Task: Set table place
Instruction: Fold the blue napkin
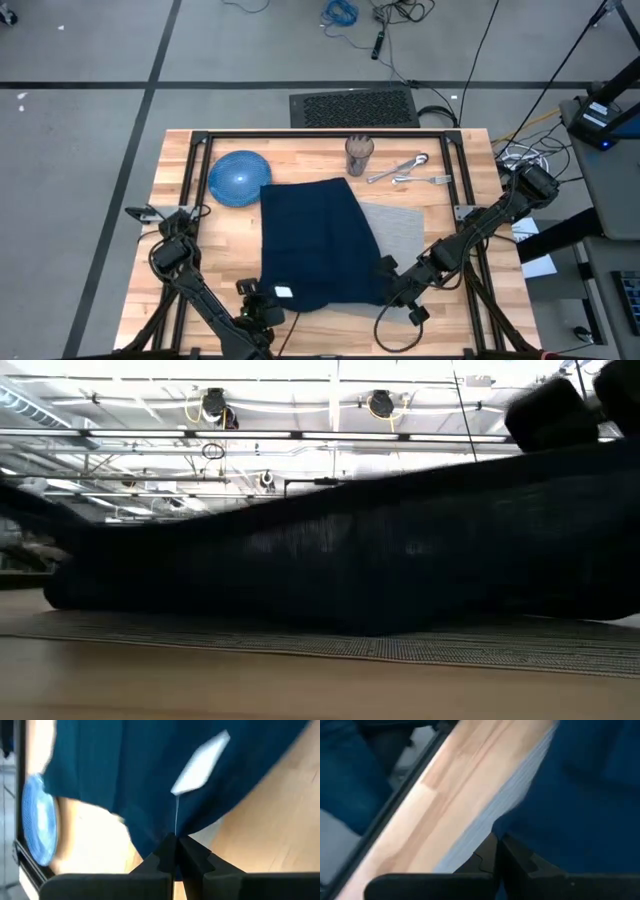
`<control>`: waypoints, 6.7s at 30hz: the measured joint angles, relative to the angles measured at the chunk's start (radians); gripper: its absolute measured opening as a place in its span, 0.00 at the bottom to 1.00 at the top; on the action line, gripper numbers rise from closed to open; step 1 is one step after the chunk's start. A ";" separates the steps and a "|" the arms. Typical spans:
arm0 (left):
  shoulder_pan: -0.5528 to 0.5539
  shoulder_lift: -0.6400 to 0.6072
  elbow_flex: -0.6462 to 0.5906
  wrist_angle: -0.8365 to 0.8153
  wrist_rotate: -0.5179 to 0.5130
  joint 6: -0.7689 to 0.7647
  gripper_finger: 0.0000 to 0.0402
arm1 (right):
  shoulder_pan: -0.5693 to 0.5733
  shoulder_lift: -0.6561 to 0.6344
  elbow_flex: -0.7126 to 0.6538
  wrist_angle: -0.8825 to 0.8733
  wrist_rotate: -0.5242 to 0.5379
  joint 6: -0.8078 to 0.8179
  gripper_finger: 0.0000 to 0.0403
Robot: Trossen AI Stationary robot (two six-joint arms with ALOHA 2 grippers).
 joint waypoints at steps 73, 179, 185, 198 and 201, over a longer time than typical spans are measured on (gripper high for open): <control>-0.102 -0.420 0.375 1.175 -1.064 1.939 0.00 | 0.397 0.089 1.420 -1.046 0.732 -0.192 0.00; 0.997 -0.388 0.056 0.834 -0.087 1.597 0.00 | -0.076 0.445 1.419 -1.240 0.272 0.143 0.00; 0.997 -0.340 0.055 0.844 -0.002 1.597 0.00 | -0.048 0.446 1.414 -1.251 0.223 0.260 0.00; 0.978 -0.318 0.055 0.964 0.074 1.595 0.36 | -0.028 0.446 1.414 -1.251 0.228 0.372 0.34; 0.966 -0.329 0.055 0.952 0.075 1.596 0.42 | -0.009 0.446 1.414 -1.251 0.230 0.357 0.36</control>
